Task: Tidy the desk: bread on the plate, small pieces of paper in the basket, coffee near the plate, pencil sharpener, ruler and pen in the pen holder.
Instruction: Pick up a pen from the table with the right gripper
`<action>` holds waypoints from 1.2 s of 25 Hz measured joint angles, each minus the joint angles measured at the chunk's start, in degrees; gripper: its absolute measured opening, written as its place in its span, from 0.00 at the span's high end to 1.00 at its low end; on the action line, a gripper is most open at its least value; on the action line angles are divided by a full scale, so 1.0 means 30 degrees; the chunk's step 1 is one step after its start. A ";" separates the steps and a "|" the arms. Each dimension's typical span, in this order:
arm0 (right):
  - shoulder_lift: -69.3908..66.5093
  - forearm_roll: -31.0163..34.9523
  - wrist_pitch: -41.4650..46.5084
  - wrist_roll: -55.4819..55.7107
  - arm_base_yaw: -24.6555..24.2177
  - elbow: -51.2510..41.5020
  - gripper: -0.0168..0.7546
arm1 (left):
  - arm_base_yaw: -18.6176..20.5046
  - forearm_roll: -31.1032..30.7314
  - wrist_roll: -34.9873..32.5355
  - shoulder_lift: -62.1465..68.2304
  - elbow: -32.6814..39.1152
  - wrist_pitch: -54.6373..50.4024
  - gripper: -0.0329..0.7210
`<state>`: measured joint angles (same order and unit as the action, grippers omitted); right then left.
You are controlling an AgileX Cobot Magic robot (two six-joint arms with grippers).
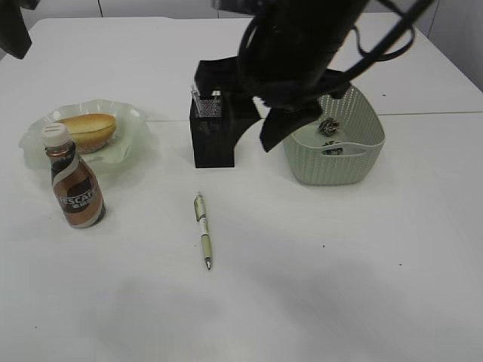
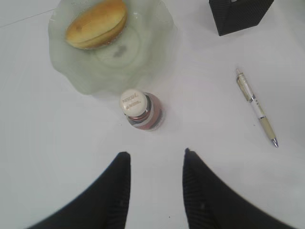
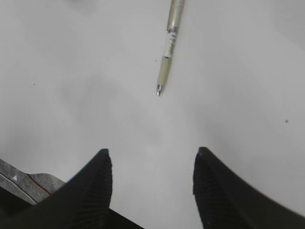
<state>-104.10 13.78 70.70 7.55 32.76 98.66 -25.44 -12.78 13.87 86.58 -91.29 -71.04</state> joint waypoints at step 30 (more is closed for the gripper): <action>-1.0456 -0.0619 -0.0215 0.3560 0.0430 0.7648 0.45 | 0.0000 -0.0269 0.0000 -0.0997 0.0000 -0.0242 0.59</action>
<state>-135.47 11.93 70.06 18.23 34.05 121.60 -25.44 -13.59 13.87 83.59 -91.29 -71.77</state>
